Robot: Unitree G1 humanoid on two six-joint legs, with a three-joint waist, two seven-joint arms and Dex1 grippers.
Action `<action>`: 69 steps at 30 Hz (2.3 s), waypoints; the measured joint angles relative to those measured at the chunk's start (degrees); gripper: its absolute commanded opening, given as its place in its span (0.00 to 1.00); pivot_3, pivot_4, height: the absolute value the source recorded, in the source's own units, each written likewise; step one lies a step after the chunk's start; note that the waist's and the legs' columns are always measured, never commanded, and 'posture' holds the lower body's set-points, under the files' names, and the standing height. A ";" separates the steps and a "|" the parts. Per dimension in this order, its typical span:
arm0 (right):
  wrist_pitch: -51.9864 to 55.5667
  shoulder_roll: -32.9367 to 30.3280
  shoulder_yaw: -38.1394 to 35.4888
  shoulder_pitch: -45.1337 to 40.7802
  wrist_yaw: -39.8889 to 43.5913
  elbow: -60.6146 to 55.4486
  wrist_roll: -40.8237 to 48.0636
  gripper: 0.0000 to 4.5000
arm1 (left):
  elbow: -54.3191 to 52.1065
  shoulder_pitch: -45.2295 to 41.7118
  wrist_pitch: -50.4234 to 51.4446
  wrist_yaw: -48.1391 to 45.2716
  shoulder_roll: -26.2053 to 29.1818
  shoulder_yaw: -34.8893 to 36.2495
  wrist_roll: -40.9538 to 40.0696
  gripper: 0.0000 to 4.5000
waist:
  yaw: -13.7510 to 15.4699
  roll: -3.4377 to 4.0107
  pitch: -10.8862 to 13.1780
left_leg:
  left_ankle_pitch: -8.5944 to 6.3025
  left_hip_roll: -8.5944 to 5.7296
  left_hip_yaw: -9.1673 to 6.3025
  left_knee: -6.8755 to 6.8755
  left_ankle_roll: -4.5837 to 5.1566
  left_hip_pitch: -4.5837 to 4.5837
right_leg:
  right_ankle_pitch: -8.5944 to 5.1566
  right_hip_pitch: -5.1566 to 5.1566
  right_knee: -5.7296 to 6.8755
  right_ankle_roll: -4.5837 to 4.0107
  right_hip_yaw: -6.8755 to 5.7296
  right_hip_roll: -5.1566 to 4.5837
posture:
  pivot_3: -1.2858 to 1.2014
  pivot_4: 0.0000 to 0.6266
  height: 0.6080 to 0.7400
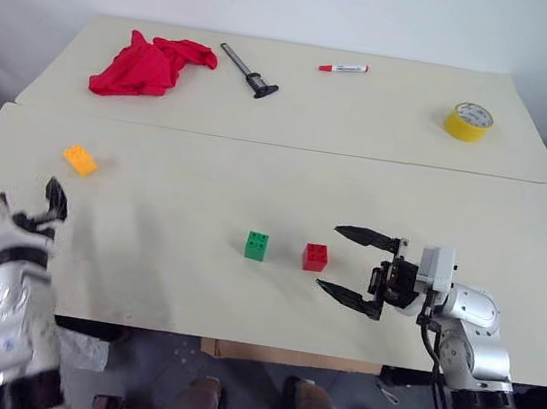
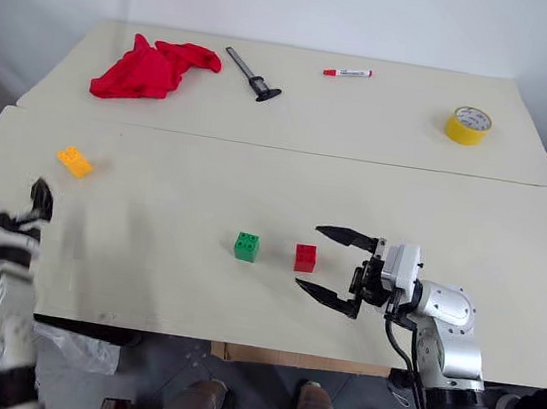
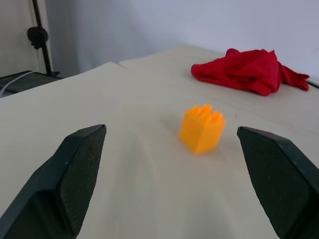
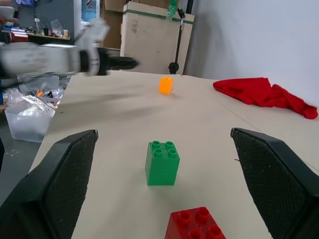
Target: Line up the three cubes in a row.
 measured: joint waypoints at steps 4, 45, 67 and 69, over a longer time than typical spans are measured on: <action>1.53 -0.19 0.59 -0.23 -0.01 -0.28 0.02 1.00 | 10.95 -10.55 2.41 4.56 1.92 -3.28 3.98 1.00 | -0.34 -0.02 0.00 | 0.01 0.04 0.04 0.01 -0.01 -0.09 | 0.00 -0.11 -0.02 0.00 -0.06 0.04 | 0.52 0.24 1.00; 2.90 -7.56 -6.67 13.36 -5.07 -8.28 0.42 1.00 | 34.75 -20.97 -21.71 -84.71 22.43 -32.86 1.39 0.33 | 0.29 0.14 0.09 | 0.08 -0.18 -0.07 0.00 0.14 -0.10 | 0.04 0.08 -0.35 0.04 -0.27 -0.05 | 0.52 0.24 1.00; 3.25 -7.61 -7.72 19.72 -8.85 -14.23 0.46 1.00 | 53.96 -29.09 -34.90 -93.00 20.80 -40.30 5.37 0.63 | -1.11 0.07 0.13 | -0.02 -0.09 0.26 0.05 0.32 -0.14 | 0.07 -0.11 -0.04 0.10 -0.12 0.05 | 0.52 0.24 1.00; 3.25 -7.61 -7.32 18.59 -8.32 -14.02 0.45 1.00 | 54.01 -28.80 -34.96 -93.00 20.85 -40.10 5.31 0.76 | -1.12 0.07 0.13 | -0.02 -0.08 0.26 0.05 0.32 -0.14 | 0.07 -0.11 -0.04 0.10 -0.13 0.05 | 0.52 0.24 1.00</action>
